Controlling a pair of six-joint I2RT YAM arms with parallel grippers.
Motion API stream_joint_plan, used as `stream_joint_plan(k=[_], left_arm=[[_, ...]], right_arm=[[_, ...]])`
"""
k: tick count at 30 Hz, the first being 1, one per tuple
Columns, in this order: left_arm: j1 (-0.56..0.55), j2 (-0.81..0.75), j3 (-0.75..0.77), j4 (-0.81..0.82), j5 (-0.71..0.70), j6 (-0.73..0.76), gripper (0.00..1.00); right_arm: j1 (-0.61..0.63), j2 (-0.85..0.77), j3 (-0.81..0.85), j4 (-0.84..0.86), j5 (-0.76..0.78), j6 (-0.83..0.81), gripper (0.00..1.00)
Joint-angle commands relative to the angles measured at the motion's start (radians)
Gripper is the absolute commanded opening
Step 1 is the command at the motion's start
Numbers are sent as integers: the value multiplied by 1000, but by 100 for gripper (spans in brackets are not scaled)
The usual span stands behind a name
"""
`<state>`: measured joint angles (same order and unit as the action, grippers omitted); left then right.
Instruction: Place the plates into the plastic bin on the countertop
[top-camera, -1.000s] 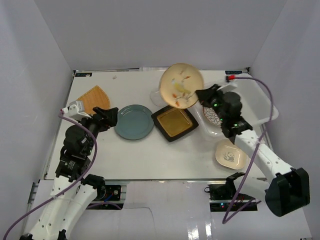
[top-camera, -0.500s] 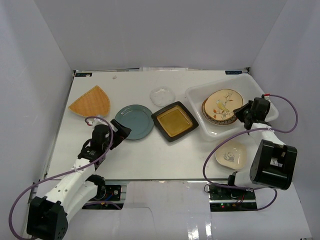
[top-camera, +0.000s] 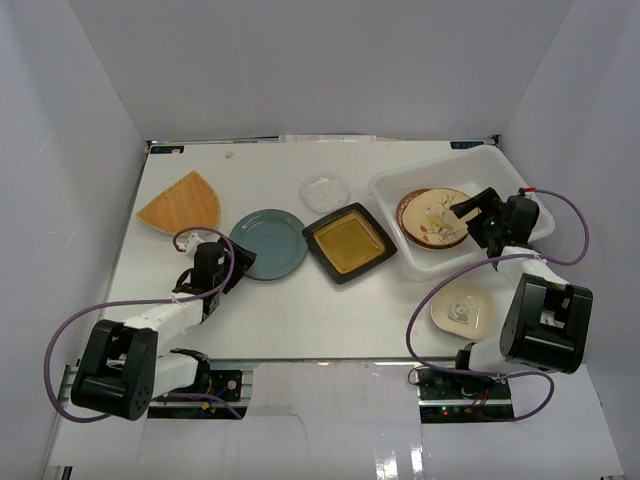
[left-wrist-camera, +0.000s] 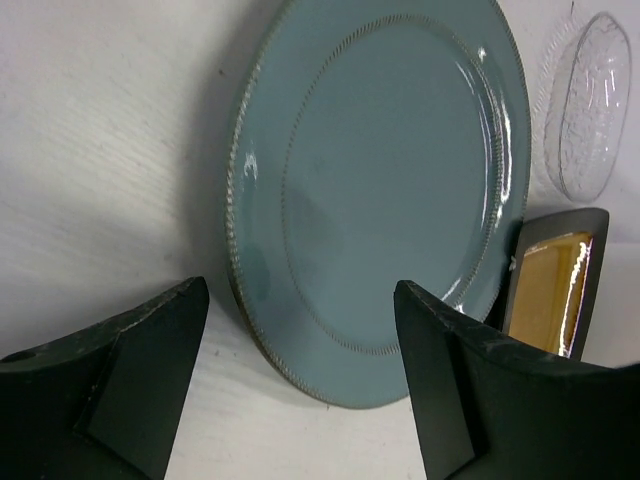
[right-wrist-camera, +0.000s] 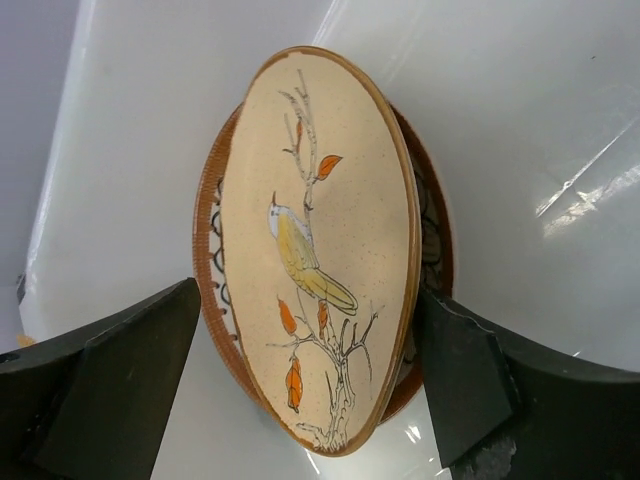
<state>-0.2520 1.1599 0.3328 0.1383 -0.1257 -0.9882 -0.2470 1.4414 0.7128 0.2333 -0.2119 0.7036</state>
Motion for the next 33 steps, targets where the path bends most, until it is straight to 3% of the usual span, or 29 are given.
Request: stream_joint_plan(k=[1, 6, 11, 15, 20, 27, 33], left_arm=[[42, 53, -8, 132, 21, -3, 85], [102, 132, -72, 337, 118, -13, 71], [115, 205, -139, 508, 124, -47, 57], [120, 231, -215, 632, 115, -61, 39], [138, 198, -261, 669, 84, -63, 2], [142, -58, -291, 520, 84, -15, 0], [142, -238, -285, 386, 103, 22, 0]], right_arm=[[0, -111, -21, 70, -56, -7, 90], [0, -283, -159, 135, -102, 25, 91], [20, -409, -240, 164, -181, 65, 94], [75, -496, -268, 129, -208, 45, 95], [95, -530, -260, 63, -212, -9, 94], [92, -527, -240, -12, -78, -64, 92], [78, -380, -187, -8, 107, -95, 96]])
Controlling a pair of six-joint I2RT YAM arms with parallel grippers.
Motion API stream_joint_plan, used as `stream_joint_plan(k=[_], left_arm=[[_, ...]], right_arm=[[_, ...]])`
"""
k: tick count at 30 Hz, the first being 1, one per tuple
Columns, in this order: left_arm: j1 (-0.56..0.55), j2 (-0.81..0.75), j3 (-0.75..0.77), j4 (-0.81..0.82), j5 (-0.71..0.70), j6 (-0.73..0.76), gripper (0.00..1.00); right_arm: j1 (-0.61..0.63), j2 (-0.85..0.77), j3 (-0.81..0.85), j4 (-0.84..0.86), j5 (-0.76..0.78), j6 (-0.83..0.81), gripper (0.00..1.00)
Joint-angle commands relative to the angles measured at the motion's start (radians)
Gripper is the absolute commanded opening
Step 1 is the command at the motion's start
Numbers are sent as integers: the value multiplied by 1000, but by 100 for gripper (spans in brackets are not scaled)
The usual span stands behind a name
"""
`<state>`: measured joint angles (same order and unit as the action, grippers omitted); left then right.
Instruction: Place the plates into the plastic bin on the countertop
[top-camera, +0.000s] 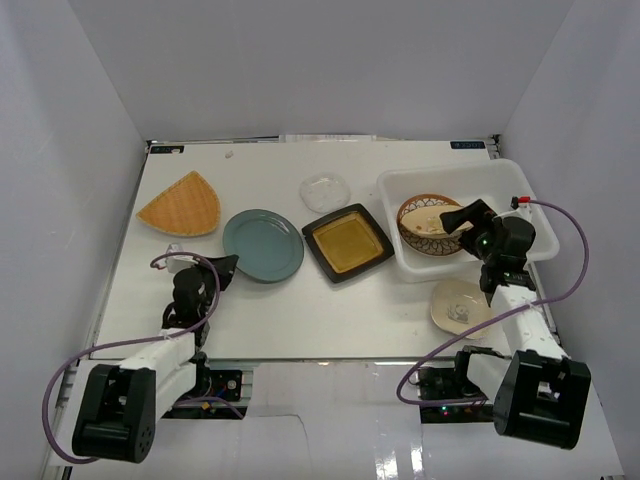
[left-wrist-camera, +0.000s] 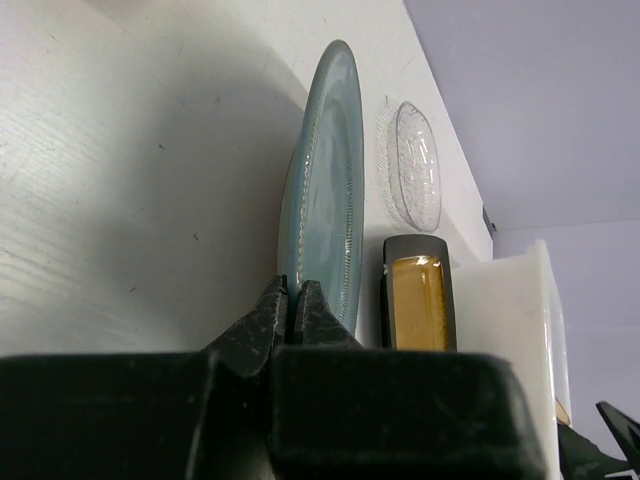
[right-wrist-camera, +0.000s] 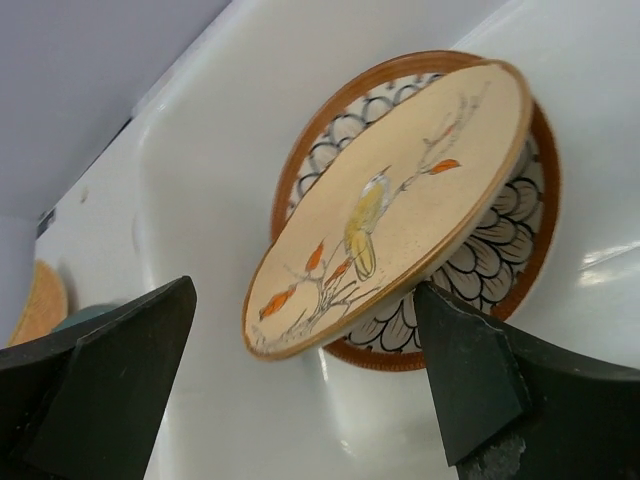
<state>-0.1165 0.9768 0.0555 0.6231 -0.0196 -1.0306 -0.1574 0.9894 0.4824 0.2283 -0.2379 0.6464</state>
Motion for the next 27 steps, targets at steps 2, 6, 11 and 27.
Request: stream_joint_plan(k=[2, 6, 11, 27], left_arm=[[6, -116, -5, -132, 9, 66, 0], [6, -210, 3, -187, 18, 72, 0], [6, -256, 10, -227, 93, 66, 0], [3, -417, 213, -384, 270, 84, 0]], right_arm=[[-14, 142, 74, -1, 204, -63, 96], [-27, 253, 149, -7, 232, -79, 96], [-27, 388, 229, -27, 203, -99, 95], [85, 237, 311, -87, 581, -243, 91]])
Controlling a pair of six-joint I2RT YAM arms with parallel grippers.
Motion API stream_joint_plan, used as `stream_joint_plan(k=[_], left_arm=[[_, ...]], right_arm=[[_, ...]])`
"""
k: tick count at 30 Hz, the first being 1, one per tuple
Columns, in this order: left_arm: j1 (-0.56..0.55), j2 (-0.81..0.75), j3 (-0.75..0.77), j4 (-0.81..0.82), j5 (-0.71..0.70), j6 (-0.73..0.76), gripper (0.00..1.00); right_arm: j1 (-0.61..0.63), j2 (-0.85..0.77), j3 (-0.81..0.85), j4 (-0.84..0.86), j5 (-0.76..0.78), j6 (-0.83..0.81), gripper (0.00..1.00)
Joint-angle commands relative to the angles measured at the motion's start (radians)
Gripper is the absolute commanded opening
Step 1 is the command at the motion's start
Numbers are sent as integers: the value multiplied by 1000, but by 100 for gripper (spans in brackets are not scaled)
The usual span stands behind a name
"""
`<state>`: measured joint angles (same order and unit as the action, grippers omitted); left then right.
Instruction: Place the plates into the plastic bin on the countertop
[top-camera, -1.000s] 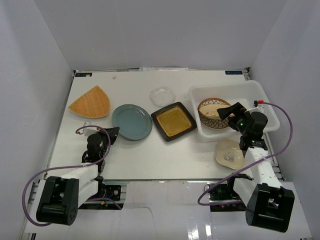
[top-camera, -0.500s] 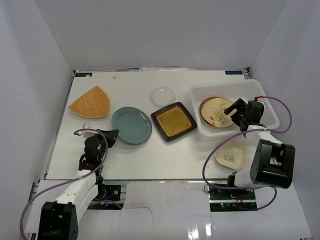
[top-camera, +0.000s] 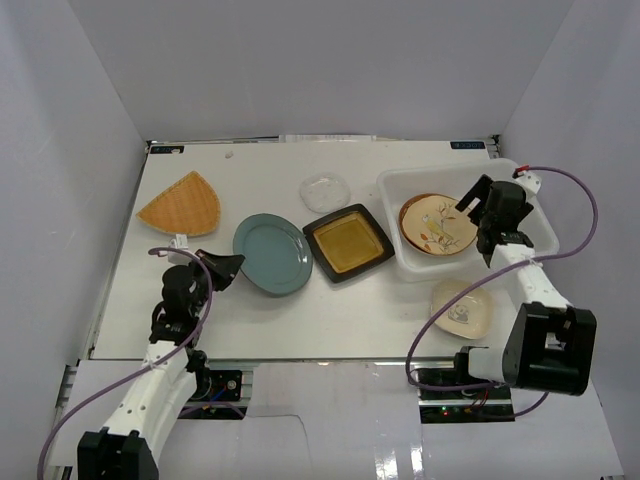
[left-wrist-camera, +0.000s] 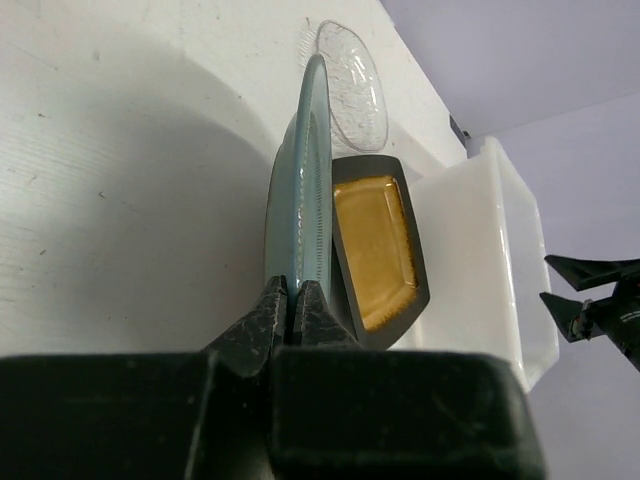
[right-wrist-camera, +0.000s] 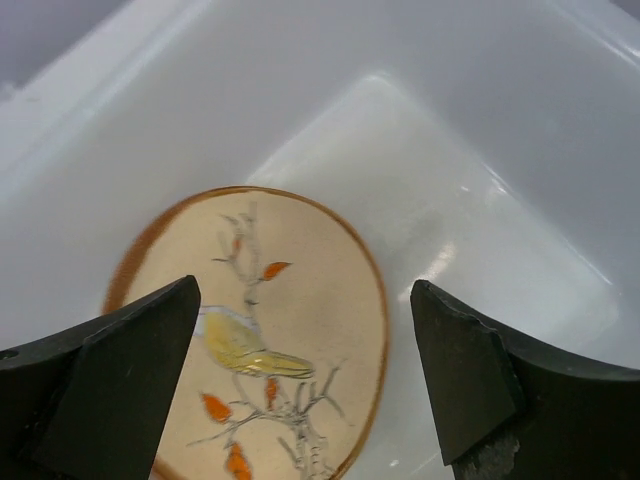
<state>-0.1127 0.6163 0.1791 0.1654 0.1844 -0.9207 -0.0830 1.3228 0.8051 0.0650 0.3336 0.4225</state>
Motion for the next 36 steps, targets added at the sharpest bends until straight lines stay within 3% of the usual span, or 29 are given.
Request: stream_joint_plan(k=[1, 4, 6, 10, 14, 18, 27, 28, 30, 32, 33, 34, 36], left_arm=[[-4, -61, 95, 75, 81, -27, 0], [-10, -79, 131, 56, 102, -26, 0], [-13, -93, 158, 49, 107, -24, 0], [-18, -108, 204, 19, 110, -17, 0], [-21, -109, 240, 32, 179, -47, 0], [-27, -101, 278, 80, 257, -87, 0], [-28, -15, 278, 220, 369, -199, 0], [-28, -9, 275, 235, 372, -202, 0], [-28, 3, 263, 247, 377, -207, 0], [-30, 23, 260, 258, 385, -208, 0], [-30, 29, 261, 258, 386, -211, 0], [-30, 46, 263, 252, 389, -210, 0], [-30, 68, 273, 215, 386, -181, 19]], right_arm=[[14, -129, -47, 116, -186, -14, 93], [74, -209, -35, 142, -475, -7, 97], [179, -232, -30, 145, -597, -8, 97], [336, -168, 0, 166, -873, 2, 93], [439, 20, 121, 150, -988, -17, 90], [474, 108, 189, 133, -1021, -45, 90], [511, 211, 146, 349, -1209, 140, 90], [511, 217, 135, 380, -1222, 162, 99], [511, 219, 114, 485, -1229, 250, 67], [511, 228, 115, 503, -1234, 275, 16], [511, 228, 120, 503, -1234, 289, 8], [511, 227, 123, 504, -1229, 297, 8], [494, 198, 123, 507, -1216, 312, 8]])
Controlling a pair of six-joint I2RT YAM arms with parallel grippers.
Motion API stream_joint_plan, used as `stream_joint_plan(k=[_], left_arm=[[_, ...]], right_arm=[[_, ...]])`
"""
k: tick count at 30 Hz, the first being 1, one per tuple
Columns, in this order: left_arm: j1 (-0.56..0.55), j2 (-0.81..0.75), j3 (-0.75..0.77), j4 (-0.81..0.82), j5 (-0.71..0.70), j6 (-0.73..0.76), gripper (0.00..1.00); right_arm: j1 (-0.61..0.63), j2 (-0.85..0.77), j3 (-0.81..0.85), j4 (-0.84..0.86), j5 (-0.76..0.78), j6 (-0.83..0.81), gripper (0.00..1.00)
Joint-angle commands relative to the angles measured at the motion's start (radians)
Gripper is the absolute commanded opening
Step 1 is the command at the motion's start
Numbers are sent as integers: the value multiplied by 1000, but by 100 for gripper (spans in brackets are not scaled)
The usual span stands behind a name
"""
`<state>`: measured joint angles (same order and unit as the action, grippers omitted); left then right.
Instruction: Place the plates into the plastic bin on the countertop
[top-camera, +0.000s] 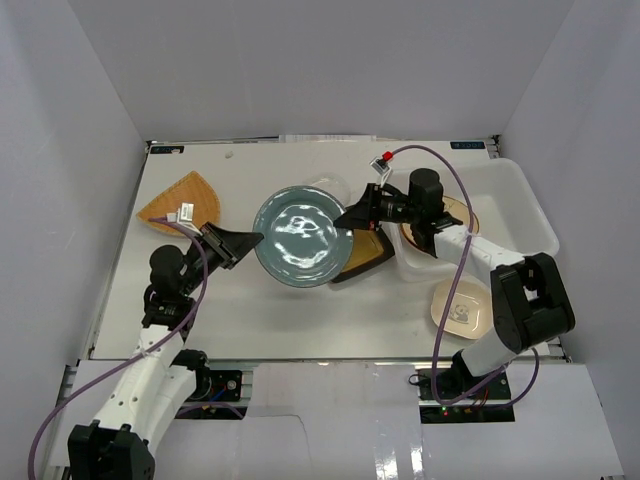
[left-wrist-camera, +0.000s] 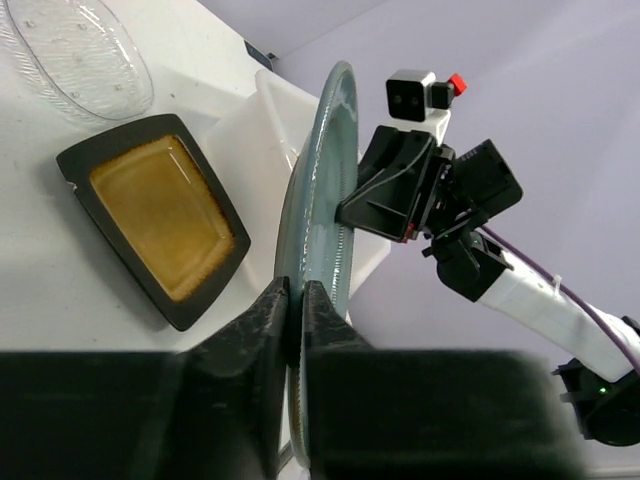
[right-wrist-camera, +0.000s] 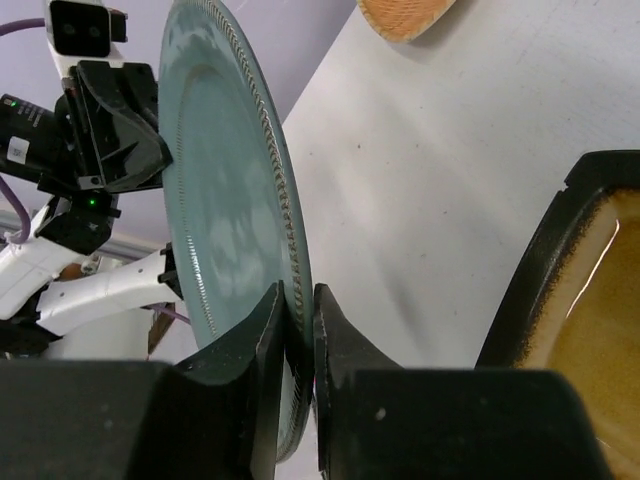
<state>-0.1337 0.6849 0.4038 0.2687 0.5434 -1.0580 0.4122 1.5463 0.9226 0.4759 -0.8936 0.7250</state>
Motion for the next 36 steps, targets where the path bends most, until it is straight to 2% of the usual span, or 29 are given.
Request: stream_joint_plan(k=[1, 2, 6, 9, 12, 16, 21, 23, 29, 32, 33, 35, 36], left_arm=[[-9, 31, 59, 84, 36, -13, 30], [-10, 50, 63, 76, 41, 1, 46], [-15, 154, 38, 66, 46, 24, 73], [-46, 228, 7, 83, -2, 47, 81], [-131, 335, 12, 101, -74, 75, 83], [-254, 522, 61, 127, -149, 104, 83], [-325, 724, 102, 182, -239, 116, 80], [-337, 777, 110, 211, -276, 116, 79], [-359, 1002, 207, 268, -269, 115, 77], [-372, 1084, 253, 274, -273, 113, 75], [-376, 1097, 257, 282, -278, 113, 75], [-385, 1133, 268, 294, -304, 107, 73], [-388, 1142, 273, 297, -313, 105, 72]], right_arm=[[-12, -64, 4, 99, 37, 31, 8], [-47, -89, -2, 102, 51, 45, 8], [-212, -212, -25, 113, 110, 137, 8], [-390, -294, -65, 109, 119, 198, 8], [-625, -353, -131, 106, 119, 248, 8], [-778, -396, -249, 84, 208, 245, 8], [-845, -376, -335, 1, 315, 145, 8], [-845, -350, -326, -46, 363, 107, 8], [-843, -247, -272, -111, 424, 19, 8], [-833, -233, -251, -167, 487, -45, 25], [-819, -221, -239, -216, 504, -68, 42], [-802, -212, -203, -267, 579, -134, 67], [-778, -204, -193, -292, 608, -156, 86]])
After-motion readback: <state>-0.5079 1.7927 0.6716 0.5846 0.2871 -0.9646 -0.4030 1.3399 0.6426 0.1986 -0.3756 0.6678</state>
